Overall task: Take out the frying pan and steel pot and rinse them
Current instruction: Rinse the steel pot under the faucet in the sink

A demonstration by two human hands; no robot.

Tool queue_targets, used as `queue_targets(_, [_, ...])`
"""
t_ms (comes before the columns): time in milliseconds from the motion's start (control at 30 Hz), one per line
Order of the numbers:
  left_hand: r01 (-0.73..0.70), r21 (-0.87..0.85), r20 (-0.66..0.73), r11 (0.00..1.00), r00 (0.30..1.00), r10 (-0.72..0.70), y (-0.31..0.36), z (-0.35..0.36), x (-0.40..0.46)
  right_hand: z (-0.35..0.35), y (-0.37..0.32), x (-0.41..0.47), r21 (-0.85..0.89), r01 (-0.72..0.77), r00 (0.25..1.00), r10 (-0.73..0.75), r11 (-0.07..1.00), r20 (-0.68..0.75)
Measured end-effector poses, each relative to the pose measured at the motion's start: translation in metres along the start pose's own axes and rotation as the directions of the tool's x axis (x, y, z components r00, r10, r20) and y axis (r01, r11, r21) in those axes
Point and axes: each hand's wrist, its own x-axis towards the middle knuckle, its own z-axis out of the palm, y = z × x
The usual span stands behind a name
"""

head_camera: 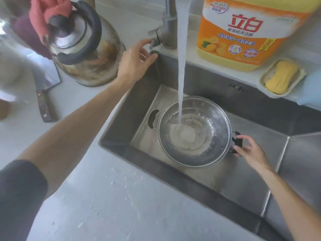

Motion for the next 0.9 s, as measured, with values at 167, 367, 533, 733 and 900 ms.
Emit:
queue_targets(167, [-0.098,-0.021,-0.145,0.995,0.985,0.094,0.001,0.01,0.01,-0.001,-0.006,0.006,0.012,-0.002,1.0,0.002,1.0,0.007])
queue_targets(367, [-0.217,0.129,-0.018,0.968,0.975,0.221,0.011,0.019,0.008,0.001,-0.003,0.009,-0.02,0.002,1.0,-0.002,1.0,-0.005])
queue_targets(533, [-0.085,-0.018,0.094,0.996,0.992,0.087,-0.026,0.032,-0.047,-0.001,-0.009,0.009,-0.08,0.007,1.0,-0.005,0.997,0.024])
queue_targets(733, [0.202,0.199,0.604,0.959,0.746,-0.282,-0.079,0.076,-0.098,-0.011,-0.021,0.026,-0.123,0.068,0.983,-0.046,0.99,0.178])
queue_targets(900, [0.104,0.21,0.674,0.972,0.705,-0.221,-0.077,0.074,-0.098,-0.014,-0.018,0.019,-0.12,0.123,0.979,-0.1,0.985,0.177])
